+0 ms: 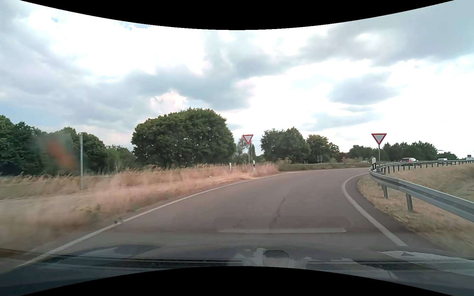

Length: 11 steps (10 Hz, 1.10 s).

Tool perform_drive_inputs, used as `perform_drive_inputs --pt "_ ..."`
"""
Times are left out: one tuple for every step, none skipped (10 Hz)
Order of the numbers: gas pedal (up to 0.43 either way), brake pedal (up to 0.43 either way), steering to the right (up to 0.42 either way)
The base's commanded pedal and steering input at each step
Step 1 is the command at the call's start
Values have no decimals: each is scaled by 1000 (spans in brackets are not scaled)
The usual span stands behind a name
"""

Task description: Follow the waypoints while adhering to traffic rules and regulations

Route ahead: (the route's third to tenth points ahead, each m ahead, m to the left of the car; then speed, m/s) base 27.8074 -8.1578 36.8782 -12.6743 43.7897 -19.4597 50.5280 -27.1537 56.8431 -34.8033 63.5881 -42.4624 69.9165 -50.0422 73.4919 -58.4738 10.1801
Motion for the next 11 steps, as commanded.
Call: perform_drive_inputs --pt "157 0 117" --pt "169 0 117" --pt "169 0 120" --pt "177 0 122" --pt "177 0 122" --pt "189 0 122" --pt "189 0 122" --pt "197 0 122" --pt "197 0 122" --pt "197 0 122" --pt "197 0 122"
